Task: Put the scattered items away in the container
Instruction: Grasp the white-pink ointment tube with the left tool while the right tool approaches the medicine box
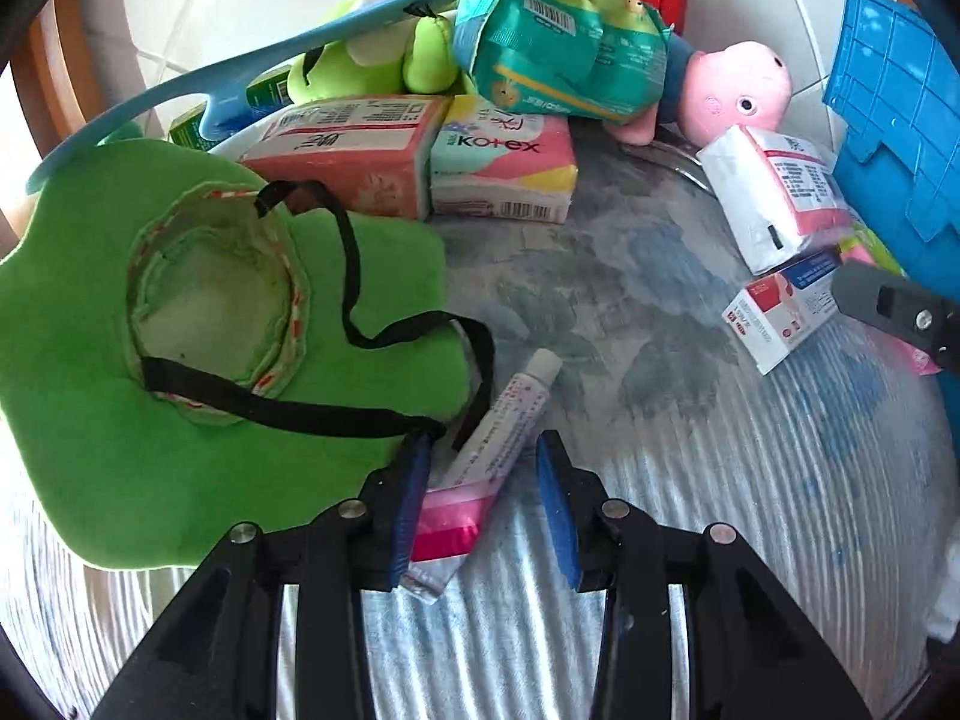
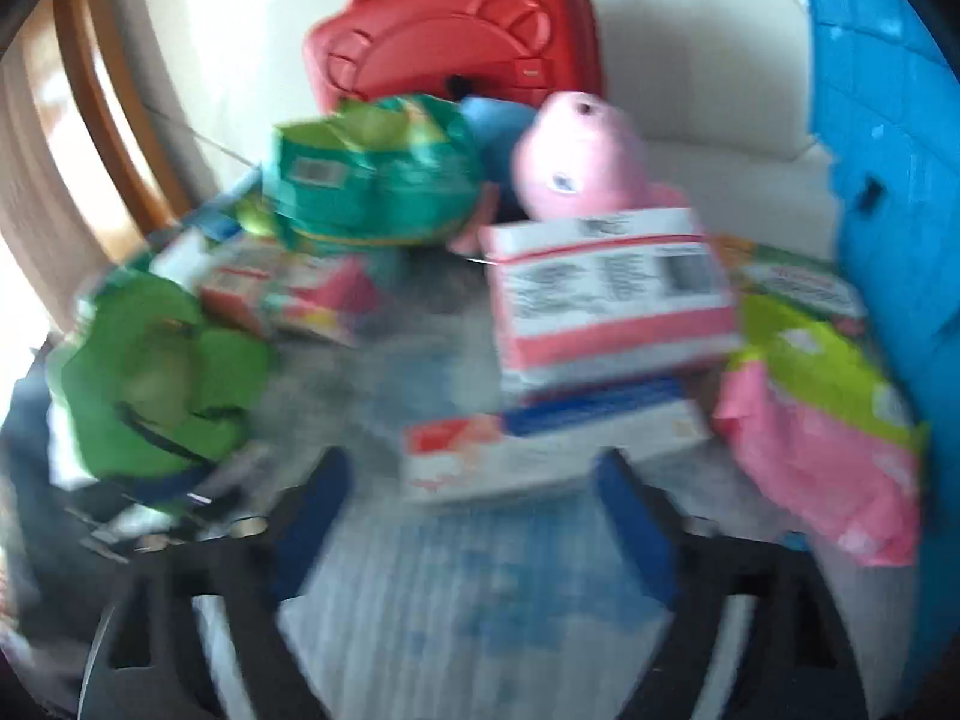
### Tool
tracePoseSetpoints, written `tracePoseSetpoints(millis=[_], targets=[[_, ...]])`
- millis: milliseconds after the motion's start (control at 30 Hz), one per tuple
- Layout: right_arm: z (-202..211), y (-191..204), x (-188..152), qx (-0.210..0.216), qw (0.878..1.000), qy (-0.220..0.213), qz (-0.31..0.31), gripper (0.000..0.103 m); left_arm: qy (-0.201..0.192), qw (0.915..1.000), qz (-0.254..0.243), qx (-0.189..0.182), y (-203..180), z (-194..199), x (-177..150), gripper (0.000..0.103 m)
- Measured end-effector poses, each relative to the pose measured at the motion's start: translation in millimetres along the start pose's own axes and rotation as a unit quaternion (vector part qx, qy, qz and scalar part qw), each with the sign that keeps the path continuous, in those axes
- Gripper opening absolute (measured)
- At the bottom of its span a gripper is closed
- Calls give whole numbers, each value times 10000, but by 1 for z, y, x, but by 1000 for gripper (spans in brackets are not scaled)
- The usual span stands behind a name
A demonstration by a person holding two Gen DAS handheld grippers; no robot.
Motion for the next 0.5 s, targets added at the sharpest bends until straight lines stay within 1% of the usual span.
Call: tracePoseSetpoints(millis=[33, 133, 200, 233, 267, 300, 333, 433, 500], targets=[[-4, 6, -1, 333, 9994, 63, -116, 79, -10, 10000, 9, 3, 0, 0, 0, 36], [-21, 20, 3, 909, 9949, 189, -402, 75, -22, 10000, 50, 6, -1, -1, 0, 36], [-35, 26, 10, 986, 9936, 212, -501, 75, -41, 9999, 116, -62, -3, -2, 2, 36], [-42, 27, 12, 961, 9937, 263, -518, 75, -51, 9997, 167, -153, -5, -2, 3, 36], [-46, 25, 14, 875, 9943, 320, -521, 72, -57, 9995, 203, -239, -8, -4, 6, 36], [-48, 23, 15, 732, 9955, 337, -494, 66, -73, 9991, 224, -345, -12, -6, 9, 36], [-50, 24, 14, 546, 9966, 418, -445, 63, -98, 9989, 224, -405, -16, -7, 11, 36], [-32, 15, -5, -19, 9979, 636, -131, 63, -207, 9992, -3, -349, -28, -16, 23, 36], [-16, 1, -22, -452, 9961, 759, 46, 66, -295, 9988, -196, -329, -37, -21, 31, 36]])
Point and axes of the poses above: each gripper's, at about its wrist camera, not at the fingertips, and z roughly against the way its jaws point, y to its left, x to its top, the point moved 9 cm from there along -z, roughly the way its jaws point, and after that the axes turned 5 degrees about -z, right-handed, at the moved point
